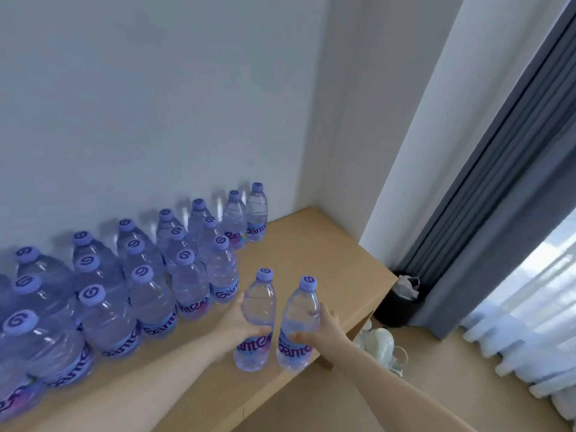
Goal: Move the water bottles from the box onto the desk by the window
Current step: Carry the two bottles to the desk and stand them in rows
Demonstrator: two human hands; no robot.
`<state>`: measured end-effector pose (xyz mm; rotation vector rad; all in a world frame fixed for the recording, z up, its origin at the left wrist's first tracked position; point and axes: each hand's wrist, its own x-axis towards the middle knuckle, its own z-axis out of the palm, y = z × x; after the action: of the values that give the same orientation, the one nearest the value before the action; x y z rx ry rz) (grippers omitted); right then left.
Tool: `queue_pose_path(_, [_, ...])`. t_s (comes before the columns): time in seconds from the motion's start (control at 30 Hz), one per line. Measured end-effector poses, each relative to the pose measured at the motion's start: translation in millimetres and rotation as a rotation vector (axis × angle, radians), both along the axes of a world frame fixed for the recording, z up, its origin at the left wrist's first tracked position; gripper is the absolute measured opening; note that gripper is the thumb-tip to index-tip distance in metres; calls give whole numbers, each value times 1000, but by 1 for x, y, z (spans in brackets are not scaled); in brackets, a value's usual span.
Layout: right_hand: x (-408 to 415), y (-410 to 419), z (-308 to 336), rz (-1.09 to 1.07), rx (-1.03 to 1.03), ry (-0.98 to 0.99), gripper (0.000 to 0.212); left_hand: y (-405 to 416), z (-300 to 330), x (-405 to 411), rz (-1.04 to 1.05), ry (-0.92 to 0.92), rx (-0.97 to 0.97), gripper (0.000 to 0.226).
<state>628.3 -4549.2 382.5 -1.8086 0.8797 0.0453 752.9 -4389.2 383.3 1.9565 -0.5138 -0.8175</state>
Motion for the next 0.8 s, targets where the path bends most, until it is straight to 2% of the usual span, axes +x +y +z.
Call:
queue_pose_path(0.07, [15,-27,-3,58,-5,-5,59,-20,-4,2,81,0,-15,66])
queue_pose_path(0.17, [35,-51,-7,130,-44,-6,58,-42,-10,4,190,-37,-48,42])
queue_pose_path(0.2, [42,-57,-8,164,-76,0,62,-48,-15,8,233,-33,-67,44])
queue_pose_path(0.27, [58,-69,-10,212,-105,5,68,-62,-21,17,304,-65,-52,69])
queue_pose_path(0.3, [66,-75,-12,228,-97,-4,67,-68,-26,24,315,-88,-60,69])
queue_pose_path(0.37, [82,-87,-14,241,-77,-24,62,-83,-38,39,319,-124,-45,30])
queue_pose_path(0.4, [91,-92,-16,232,-70,-28,60,-91,-38,47,336,-152,-39,20])
queue_pose_path(0.6, [149,-122,-25,235,-81,-37,63,-134,-28,77,557,-125,-162,30])
queue_pose_path(0.67, [164,-128,-27,235,-76,-62,60,-140,-29,83,573,-154,-152,34])
queue_pose_path(0.8, [182,-130,-17,240,-8,-99,53,-144,-52,97,698,-220,-71,21])
